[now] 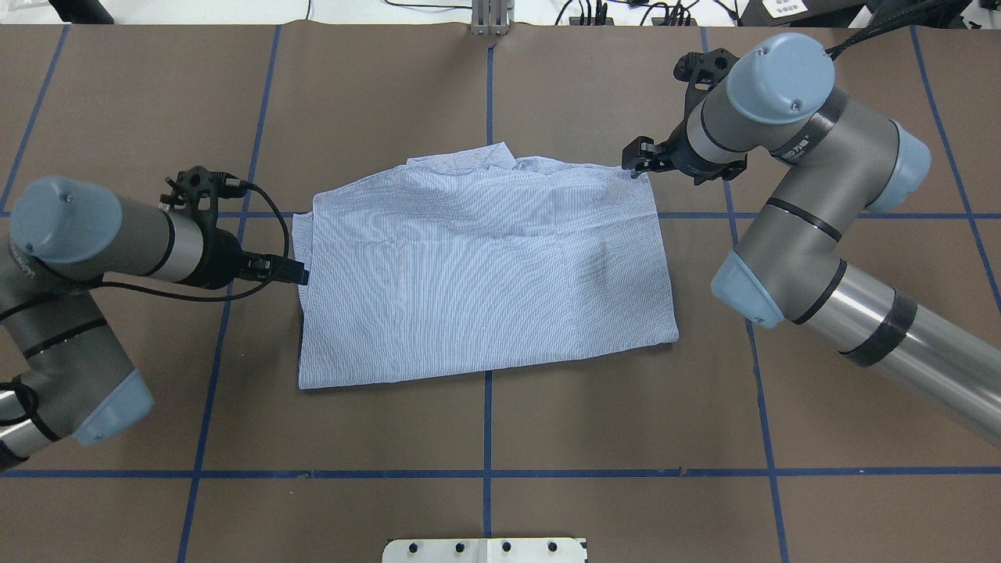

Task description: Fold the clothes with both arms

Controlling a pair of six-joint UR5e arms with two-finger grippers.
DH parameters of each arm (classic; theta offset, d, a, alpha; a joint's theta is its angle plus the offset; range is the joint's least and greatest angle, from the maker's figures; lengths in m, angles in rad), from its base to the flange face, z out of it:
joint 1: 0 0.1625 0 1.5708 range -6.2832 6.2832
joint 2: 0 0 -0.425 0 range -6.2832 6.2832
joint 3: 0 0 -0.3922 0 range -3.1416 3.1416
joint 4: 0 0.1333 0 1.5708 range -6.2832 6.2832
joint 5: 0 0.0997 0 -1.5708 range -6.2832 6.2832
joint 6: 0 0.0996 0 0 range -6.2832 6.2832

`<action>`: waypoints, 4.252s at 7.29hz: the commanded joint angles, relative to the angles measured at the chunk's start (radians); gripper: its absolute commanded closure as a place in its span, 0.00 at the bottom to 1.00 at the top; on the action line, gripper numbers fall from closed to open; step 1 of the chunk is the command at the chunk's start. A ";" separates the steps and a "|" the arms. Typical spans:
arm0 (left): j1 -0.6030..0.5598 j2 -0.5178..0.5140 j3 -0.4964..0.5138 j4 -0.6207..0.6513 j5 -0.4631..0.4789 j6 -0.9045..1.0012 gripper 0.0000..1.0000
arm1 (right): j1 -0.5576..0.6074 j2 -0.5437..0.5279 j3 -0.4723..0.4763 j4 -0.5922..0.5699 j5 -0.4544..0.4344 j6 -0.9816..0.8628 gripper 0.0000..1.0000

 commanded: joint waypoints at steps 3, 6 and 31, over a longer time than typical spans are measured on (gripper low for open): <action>0.175 0.027 -0.051 -0.041 0.094 -0.174 0.00 | 0.001 -0.007 0.020 0.000 -0.003 0.000 0.00; 0.204 0.049 -0.051 -0.038 0.114 -0.180 0.08 | -0.001 -0.009 0.027 0.000 -0.004 0.006 0.00; -0.296 -0.338 0.330 0.175 -0.056 0.387 0.00 | -0.188 0.071 0.030 -0.015 -0.076 0.407 0.02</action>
